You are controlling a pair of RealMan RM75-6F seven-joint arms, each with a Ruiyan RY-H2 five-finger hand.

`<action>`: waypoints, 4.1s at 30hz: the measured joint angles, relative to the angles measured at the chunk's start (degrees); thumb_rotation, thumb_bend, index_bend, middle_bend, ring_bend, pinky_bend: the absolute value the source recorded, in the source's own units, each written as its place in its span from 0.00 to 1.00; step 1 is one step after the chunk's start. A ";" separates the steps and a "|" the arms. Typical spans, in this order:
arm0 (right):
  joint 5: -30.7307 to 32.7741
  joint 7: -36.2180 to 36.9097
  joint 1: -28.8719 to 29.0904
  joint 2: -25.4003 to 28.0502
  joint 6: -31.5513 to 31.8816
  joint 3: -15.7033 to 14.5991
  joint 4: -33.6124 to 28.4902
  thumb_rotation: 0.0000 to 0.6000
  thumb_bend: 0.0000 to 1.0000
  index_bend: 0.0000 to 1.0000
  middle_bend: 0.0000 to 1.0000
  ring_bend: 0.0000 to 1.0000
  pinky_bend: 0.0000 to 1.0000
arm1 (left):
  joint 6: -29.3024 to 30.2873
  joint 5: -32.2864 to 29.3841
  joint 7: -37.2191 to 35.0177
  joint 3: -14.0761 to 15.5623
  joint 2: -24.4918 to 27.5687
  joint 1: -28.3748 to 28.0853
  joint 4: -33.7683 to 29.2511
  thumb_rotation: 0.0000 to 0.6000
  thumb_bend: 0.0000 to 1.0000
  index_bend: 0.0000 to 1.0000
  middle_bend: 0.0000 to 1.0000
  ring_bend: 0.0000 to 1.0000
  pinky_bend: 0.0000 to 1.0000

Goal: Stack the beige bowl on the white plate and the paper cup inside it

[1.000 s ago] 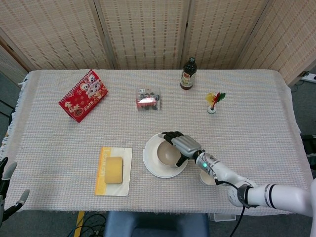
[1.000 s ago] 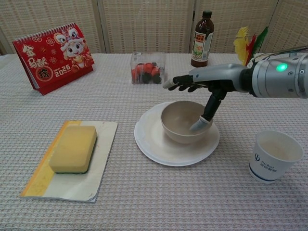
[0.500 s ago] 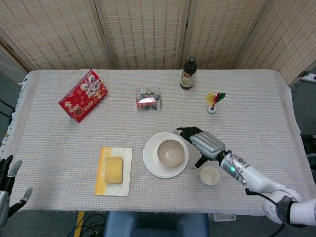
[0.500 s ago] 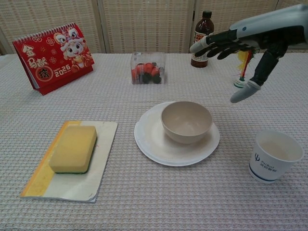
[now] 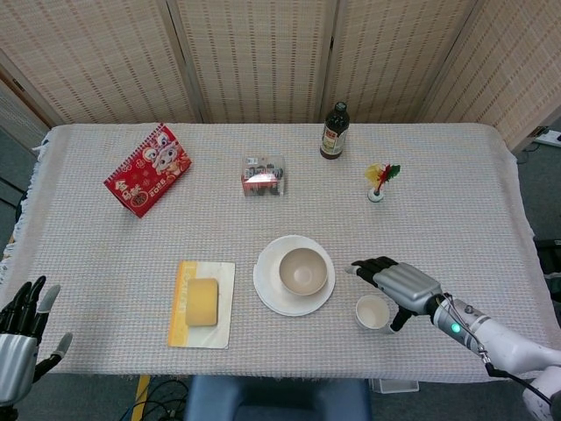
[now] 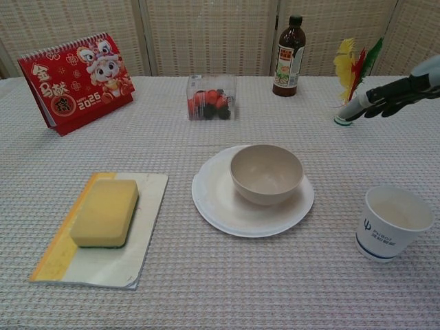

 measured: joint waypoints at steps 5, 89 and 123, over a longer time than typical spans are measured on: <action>0.41 -3.89 0.31 -1.79 -1.45 -1.70 1.06 1.00 0.06 0.00 0.00 0.00 0.00 | 0.69 0.26 -0.26 0.05 0.13 0.22 0.01 1.00 0.31 0.00 0.00 0.00 0.26; 24.61 -25.28 9.56 -22.35 16.42 0.63 6.13 1.00 0.29 0.29 0.02 0.00 0.00 | 3.14 0.18 -4.22 0.02 2.00 1.33 -0.28 1.00 0.31 0.00 0.00 0.00 0.26; 44.53 -39.55 20.42 -36.02 20.61 -3.04 15.68 1.00 0.27 0.29 0.01 0.00 0.00 | 4.66 0.37 -6.81 0.08 3.27 2.14 -0.23 1.00 0.31 0.00 0.00 0.00 0.26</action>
